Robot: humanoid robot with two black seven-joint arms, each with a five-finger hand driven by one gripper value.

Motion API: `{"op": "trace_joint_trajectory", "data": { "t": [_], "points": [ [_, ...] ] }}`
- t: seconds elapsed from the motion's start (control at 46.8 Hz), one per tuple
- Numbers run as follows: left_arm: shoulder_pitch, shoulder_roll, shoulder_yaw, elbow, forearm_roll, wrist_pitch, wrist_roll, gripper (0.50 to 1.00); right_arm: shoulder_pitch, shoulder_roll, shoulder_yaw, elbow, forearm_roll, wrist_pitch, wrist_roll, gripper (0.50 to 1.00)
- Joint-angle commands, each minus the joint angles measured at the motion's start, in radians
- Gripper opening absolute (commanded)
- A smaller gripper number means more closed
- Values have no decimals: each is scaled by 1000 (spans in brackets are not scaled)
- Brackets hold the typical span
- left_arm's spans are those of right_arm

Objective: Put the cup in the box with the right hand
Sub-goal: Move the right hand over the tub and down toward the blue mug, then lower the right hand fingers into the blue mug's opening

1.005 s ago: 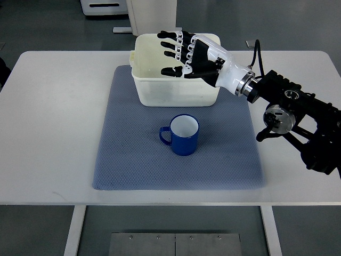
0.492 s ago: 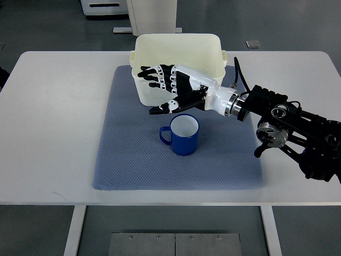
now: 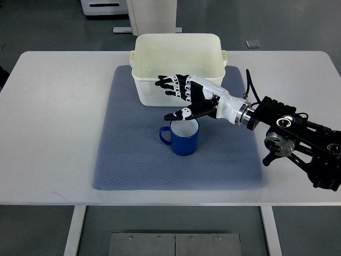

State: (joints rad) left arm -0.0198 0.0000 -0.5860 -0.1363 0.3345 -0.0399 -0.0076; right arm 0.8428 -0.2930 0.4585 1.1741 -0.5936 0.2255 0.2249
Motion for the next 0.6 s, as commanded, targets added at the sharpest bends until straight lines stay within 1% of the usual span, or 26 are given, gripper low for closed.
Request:
{"op": "trace_joint_trajectory", "data": {
  "t": [0.0, 0.214, 0.577],
  "points": [
    [0, 0, 0, 0, 0, 0, 0, 1000, -10, 0, 0, -7, -5, 0, 10, 1000],
    [0, 0, 0, 0, 0, 0, 0, 1000, -27, -6, 0, -14, -5, 0, 13, 1000],
    [0, 0, 0, 0, 0, 0, 0, 1000, -50, -3, 2, -45, -5, 0, 39, 1000]
  ]
}}
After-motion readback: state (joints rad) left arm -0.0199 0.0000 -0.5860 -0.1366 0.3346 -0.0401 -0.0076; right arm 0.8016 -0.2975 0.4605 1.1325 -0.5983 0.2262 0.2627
